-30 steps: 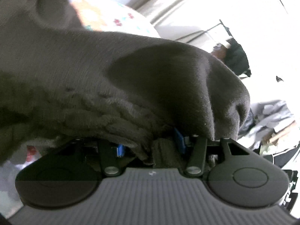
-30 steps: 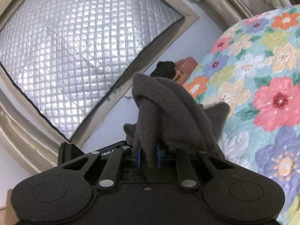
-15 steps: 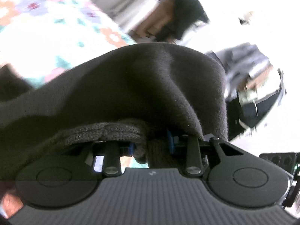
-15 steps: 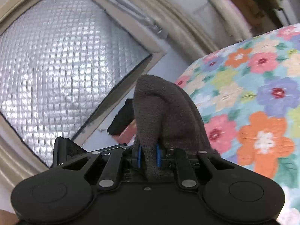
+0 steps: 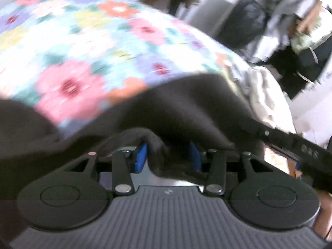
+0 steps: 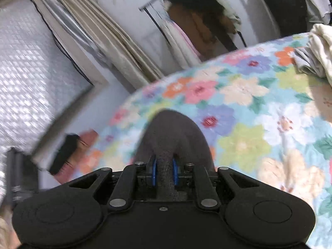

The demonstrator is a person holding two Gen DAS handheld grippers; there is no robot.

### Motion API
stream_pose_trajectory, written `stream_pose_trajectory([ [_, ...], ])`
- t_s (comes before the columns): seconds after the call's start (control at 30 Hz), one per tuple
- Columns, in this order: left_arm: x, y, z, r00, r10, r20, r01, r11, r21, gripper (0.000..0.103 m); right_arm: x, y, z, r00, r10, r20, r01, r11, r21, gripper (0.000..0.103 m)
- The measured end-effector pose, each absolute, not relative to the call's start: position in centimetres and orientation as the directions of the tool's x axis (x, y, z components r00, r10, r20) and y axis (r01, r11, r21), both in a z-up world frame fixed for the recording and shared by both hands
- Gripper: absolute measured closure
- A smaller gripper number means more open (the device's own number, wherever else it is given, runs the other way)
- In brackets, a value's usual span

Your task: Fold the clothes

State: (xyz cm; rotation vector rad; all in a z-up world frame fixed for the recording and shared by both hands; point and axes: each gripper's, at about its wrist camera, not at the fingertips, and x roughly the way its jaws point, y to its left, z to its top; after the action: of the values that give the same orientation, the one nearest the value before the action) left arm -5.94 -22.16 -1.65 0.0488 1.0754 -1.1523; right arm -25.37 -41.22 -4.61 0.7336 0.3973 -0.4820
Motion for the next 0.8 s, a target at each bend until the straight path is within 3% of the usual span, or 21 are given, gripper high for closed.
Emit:
stream_pose_trajectory([
  [0.13,-1.9,-16.0,-2.3,0.107,-0.712,-0.695,0.673,0.566,-0.477,0.051,-23.3,-40.8,-6.8,0.774,-0.314,-0.551,0.605,0.624,0.494,0.081],
  [0.2,0.4,-13.8,-1.9,0.171,-0.725,-0.667,0.629,0.602,-0.492,0.041,-21.9,-39.8,-6.8,0.757,-0.344,-0.555,0.624,0.633,0.459,0.081],
  [0.27,2.3,-9.9,-1.2,0.250,-0.740,-0.625,0.563,0.636,-0.528,0.031,-20.3,-38.2,-6.6,0.785,-0.307,-0.539,0.576,0.681,0.452,0.072],
  [0.33,4.4,-6.6,-1.8,0.321,-0.729,-0.605,0.481,0.676,-0.559,0.028,-17.8,-36.2,-6.4,0.820,-0.209,-0.532,0.487,0.744,0.457,0.046],
  [0.43,6.9,-1.6,-2.8,0.434,-0.648,-0.626,0.332,0.761,-0.558,0.028,-13.4,-32.7,-6.5,0.843,-0.069,-0.534,0.351,0.823,0.447,0.044],
  [0.6,10.5,4.3,-5.1,0.518,-0.520,-0.679,0.227,0.849,-0.477,0.028,-6.4,-27.9,-7.7,0.806,0.083,-0.585,0.209,0.886,0.414,0.043],
  [0.8,13.9,7.0,-10.3,0.355,-0.657,-0.665,0.163,0.744,-0.648,0.026,-0.2,-24.2,-8.6,0.756,0.144,-0.639,0.123,0.927,0.354,0.035],
])
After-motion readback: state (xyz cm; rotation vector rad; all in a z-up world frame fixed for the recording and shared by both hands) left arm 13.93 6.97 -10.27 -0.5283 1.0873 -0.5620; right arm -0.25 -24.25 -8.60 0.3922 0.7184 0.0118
